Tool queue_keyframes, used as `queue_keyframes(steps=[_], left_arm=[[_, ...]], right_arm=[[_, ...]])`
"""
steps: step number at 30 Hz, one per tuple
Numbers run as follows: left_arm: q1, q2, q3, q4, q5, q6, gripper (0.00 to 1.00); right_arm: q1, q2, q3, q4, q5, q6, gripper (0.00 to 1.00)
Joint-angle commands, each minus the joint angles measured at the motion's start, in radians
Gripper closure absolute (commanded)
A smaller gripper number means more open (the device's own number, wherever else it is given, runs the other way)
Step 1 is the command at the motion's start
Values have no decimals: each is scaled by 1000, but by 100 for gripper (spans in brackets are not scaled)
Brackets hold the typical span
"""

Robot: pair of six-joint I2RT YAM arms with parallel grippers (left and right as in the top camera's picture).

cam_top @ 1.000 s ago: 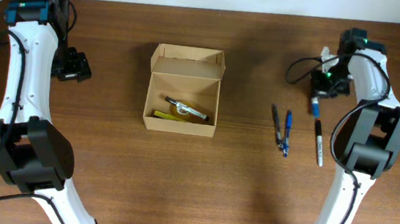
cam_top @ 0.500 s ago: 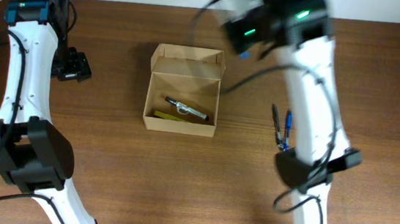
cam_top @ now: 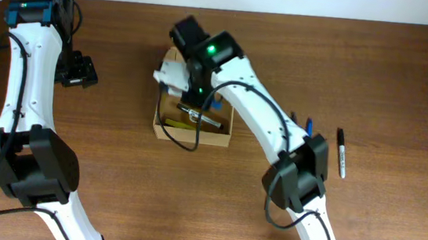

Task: Pack container
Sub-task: 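Lower the whiteboard marker into the box and release it, then move the right gripper down toward the blue and clear pens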

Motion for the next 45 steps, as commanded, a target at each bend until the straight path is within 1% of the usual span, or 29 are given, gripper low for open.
queue_keyframes(steps=[1,6,10,12,13,16,18,19,23,24,26,29,30,31,33,34,36,38,40,45], left_arm=[[6,8,-3,0,0,8,0],[6,8,-3,0,0,8,0],[6,8,-3,0,0,8,0],[6,8,-3,0,0,8,0],[6,8,-3,0,0,8,0],[6,8,-3,0,0,8,0],[6,8,-3,0,0,8,0],[6,8,-3,0,0,8,0],[6,8,-3,0,0,8,0],[6,8,-3,0,0,8,0],[6,8,-3,0,0,8,0],[6,8,-3,0,0,8,0],[6,8,-3,0,0,8,0],[6,8,-3,0,0,8,0],[6,8,-3,0,0,8,0],[6,8,-3,0,0,8,0],[6,8,-3,0,0,8,0],[6,8,-3,0,0,8,0],[6,8,-3,0,0,8,0],[6,8,-3,0,0,8,0]], right_arm=[[0,0,-128,54,6,-29,96],[0,1,-245,132,-16,-27,96],[0,0,-257,135,-14,-7,96],[0,-3,-247,127,-5,23,62],[0,-4,-239,122,6,43,60],[0,-28,-213,111,61,101,58],[0,-67,-195,107,89,134,53],[0,-96,-187,106,99,155,51],[-10,-235,-179,108,150,214,51],[-27,-309,-179,109,170,245,51],[-62,-388,-179,113,169,274,51],[-148,-489,-179,123,169,334,52],[-223,-536,-179,134,169,378,56],[-273,-557,-179,143,169,417,58],[-367,-574,-179,146,169,502,60],[-423,-574,-179,136,169,570,61],[-512,-560,-187,80,158,668,61],[-570,-537,-203,20,120,689,60],[-607,-505,-232,-6,82,688,60],[-610,-437,-317,2,58,688,59]])
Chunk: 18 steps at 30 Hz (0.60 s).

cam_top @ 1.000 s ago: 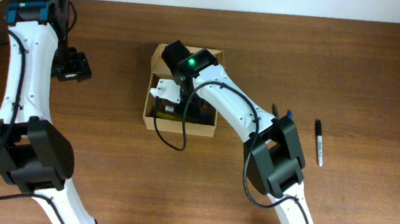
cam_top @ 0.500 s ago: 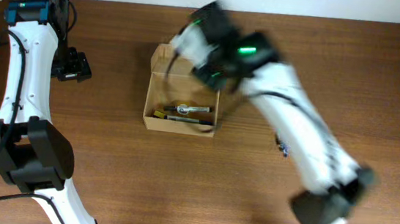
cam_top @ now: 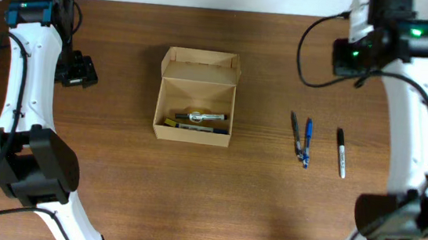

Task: Pack container
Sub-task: 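Move the right gripper down toward the blue and clear pens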

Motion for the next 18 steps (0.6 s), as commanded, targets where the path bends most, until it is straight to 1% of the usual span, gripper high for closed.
queue_keyframes(steps=[1,4,5,10,14,18], left_arm=[[6,8,-3,0,0,8,0],[6,8,-3,0,0,8,0],[6,8,-3,0,0,8,0],[6,8,-3,0,0,8,0],[6,8,-3,0,0,8,0],[6,8,-3,0,0,8,0]], right_arm=[[30,61,-107,22,-54,43,59],[60,102,-187,67,-53,43,59],[72,125,-246,103,-53,43,59],[85,166,-382,161,-56,50,59],[98,171,-510,242,-57,58,59],[98,171,-579,300,-56,58,59]])
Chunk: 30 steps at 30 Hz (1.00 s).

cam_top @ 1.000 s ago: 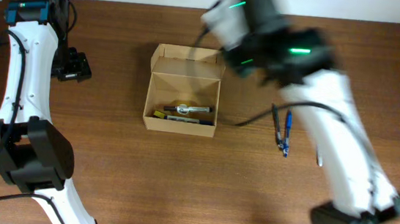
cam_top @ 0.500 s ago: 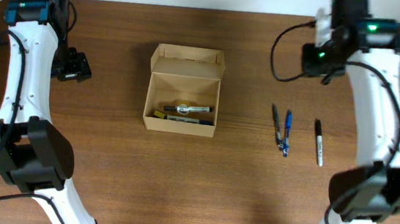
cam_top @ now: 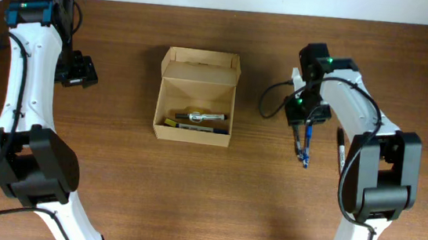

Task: Pack container
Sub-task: 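Move the right gripper down toward the blue and clear pens, then carry the clear black-tipped pen into the box and release it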

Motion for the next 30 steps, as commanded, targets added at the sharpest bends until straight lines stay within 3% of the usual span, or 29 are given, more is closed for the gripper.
queue_keyframes(steps=[1,9,12,13,14,18,23,30], left_arm=[[6,8,-3,0,0,8,0],[6,8,-3,0,0,8,0],[6,8,-3,0,0,8,0],[6,8,-3,0,0,8,0],[6,8,-3,0,0,8,0],[6,8,-3,0,0,8,0],[6,8,-3,0,0,8,0],[6,8,-3,0,0,8,0]], right_arm=[[9,2,-61,41,-8,12,59],[9,2,-185,167,-6,12,61],[9,2,-207,195,-6,12,74],[9,2,-210,199,-7,12,89],[9,2,-211,201,-10,12,96],[10,-4,-182,176,-35,12,96],[14,-43,22,39,-86,-2,96],[119,-57,578,-256,-239,-297,96]])
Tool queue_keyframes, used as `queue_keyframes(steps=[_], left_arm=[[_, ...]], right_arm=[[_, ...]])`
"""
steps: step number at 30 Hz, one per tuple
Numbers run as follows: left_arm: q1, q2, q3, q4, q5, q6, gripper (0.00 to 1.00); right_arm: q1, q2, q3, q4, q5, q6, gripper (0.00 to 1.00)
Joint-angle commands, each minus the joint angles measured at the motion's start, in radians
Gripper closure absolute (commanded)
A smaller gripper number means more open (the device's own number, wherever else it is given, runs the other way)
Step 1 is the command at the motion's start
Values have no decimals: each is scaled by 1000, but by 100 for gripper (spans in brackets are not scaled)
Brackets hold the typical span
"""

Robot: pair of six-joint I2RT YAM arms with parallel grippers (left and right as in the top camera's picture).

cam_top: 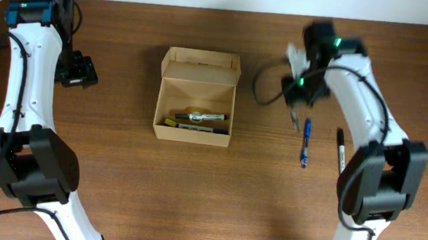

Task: Pack container
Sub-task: 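Carry the clear black-tipped pen into the box and release it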

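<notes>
An open cardboard box (193, 130) stands in the middle of the table, with several pens and a marker (198, 118) lying in it. My right gripper (296, 112) is blurred, to the right of the box, and looks shut on a dark pen (296, 122) that hangs short below it. A blue pen (305, 143) and a black marker (340, 152) lie on the wood just right of it. My left gripper (77, 71) hovers far left of the box with nothing in it. Its jaws are too small to read.
The box's lid flap (201, 62) stands open at its far side. A cable (261, 85) loops off the right arm between the box and the pens. The left arm runs along the table's left side.
My right gripper was low over the two pens lying side by side. Now it is slightly up and left, and only the blue pen is left on the table. The left arm has not moved.
My right gripper was over the box, which had pens inside. Then it was high at the far right, away from the box, with two pens and a marker on the table. Then it was down on the pens, and now it holds the dark one.
</notes>
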Motion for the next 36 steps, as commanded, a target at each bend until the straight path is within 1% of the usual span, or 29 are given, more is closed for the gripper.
queue_keyframes(steps=[1,2,5,9,12,14,17,21,28,35,36], left_arm=[[6,8,-3,0,0,8,0],[6,8,-3,0,0,8,0],[6,8,-3,0,0,8,0],[6,8,-3,0,0,8,0],[6,8,-3,0,0,8,0],[6,8,-3,0,0,8,0],[6,8,-3,0,0,8,0],[6,8,-3,0,0,8,0],[6,8,-3,0,0,8,0],[6,8,-3,0,0,8,0],[6,8,-3,0,0,8,0]], right_arm=[[100,-47,243,-78,-92,-192,96],[140,-47,303,-104,-91,-249,96],[251,-47,381,-132,-76,-395,96],[397,-32,370,-119,-77,-620,96],[473,18,352,-79,-77,-715,96],[497,58,347,-50,-77,-754,96],[504,121,347,-21,-77,-787,96],[490,230,347,-13,-77,-787,96],[473,364,346,-19,-79,-787,96],[473,418,346,-14,-84,-770,96],[473,418,346,-13,-84,-763,95]])
